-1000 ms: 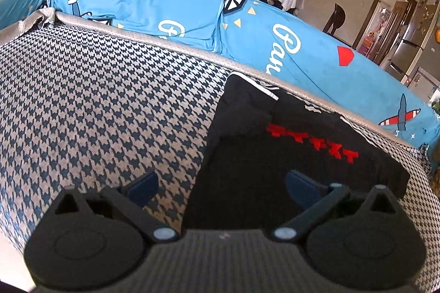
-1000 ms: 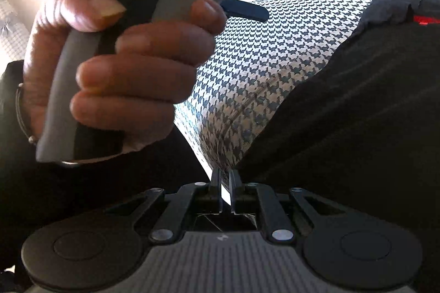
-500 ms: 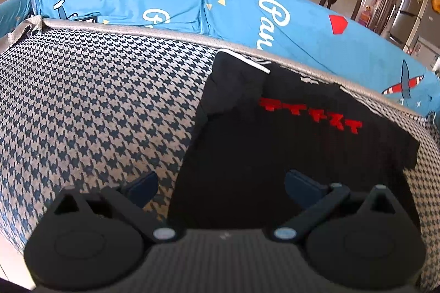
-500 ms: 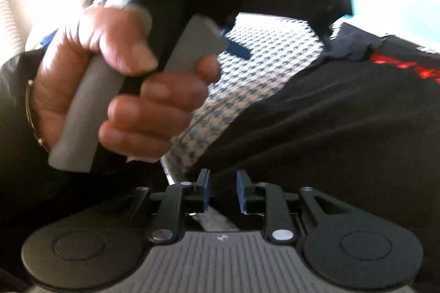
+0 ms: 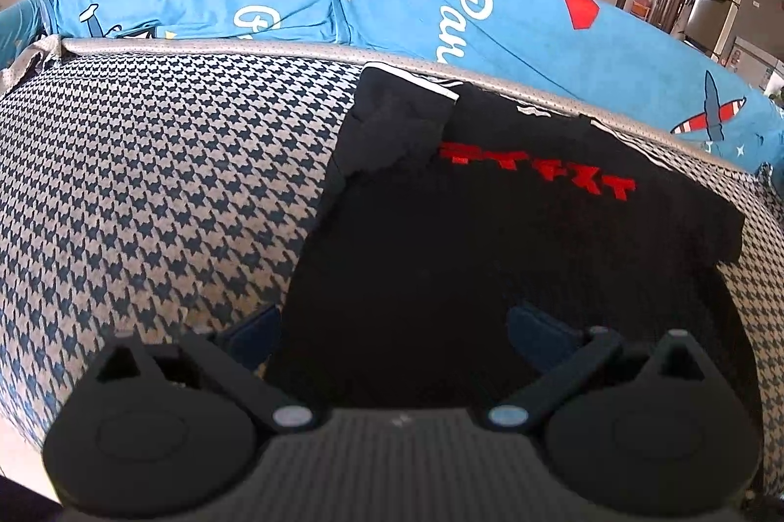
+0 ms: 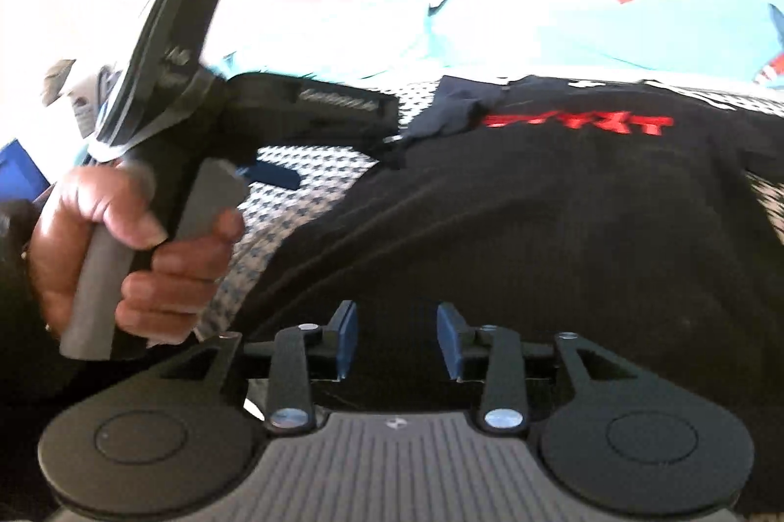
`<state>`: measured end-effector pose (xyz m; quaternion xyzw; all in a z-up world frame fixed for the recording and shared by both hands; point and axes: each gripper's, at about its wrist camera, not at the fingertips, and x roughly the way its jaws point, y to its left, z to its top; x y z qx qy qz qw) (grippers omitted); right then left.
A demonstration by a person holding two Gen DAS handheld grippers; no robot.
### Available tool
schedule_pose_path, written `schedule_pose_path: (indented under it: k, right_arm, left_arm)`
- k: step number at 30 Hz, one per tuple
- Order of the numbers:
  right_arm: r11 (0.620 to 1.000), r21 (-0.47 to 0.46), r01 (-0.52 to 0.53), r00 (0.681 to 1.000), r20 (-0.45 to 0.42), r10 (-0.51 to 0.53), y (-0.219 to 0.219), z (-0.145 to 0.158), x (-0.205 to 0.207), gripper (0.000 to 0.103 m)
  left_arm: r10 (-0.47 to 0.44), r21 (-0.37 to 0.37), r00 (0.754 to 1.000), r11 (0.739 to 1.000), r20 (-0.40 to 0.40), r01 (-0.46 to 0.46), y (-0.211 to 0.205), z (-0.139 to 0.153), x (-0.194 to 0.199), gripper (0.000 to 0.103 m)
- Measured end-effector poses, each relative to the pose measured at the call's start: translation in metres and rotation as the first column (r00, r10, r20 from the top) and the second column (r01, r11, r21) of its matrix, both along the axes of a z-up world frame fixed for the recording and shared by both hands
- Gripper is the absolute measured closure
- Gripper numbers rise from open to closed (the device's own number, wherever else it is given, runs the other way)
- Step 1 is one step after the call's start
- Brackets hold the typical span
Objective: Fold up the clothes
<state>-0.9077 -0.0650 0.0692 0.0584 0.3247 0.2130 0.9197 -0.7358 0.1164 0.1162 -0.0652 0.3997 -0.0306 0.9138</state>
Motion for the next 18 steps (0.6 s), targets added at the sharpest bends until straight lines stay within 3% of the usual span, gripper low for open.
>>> schedule_pose_path:
  k: [18]
  right_arm:
    - [0.987,-0.028,0.159,0.987,0.01,-0.159,-0.034,0.005,-0.031,0.06]
  left_arm:
    - [-0.034,0.009,0.999,0.999,-0.041,0.035,-0.016,-0.021,-0.017,0.0]
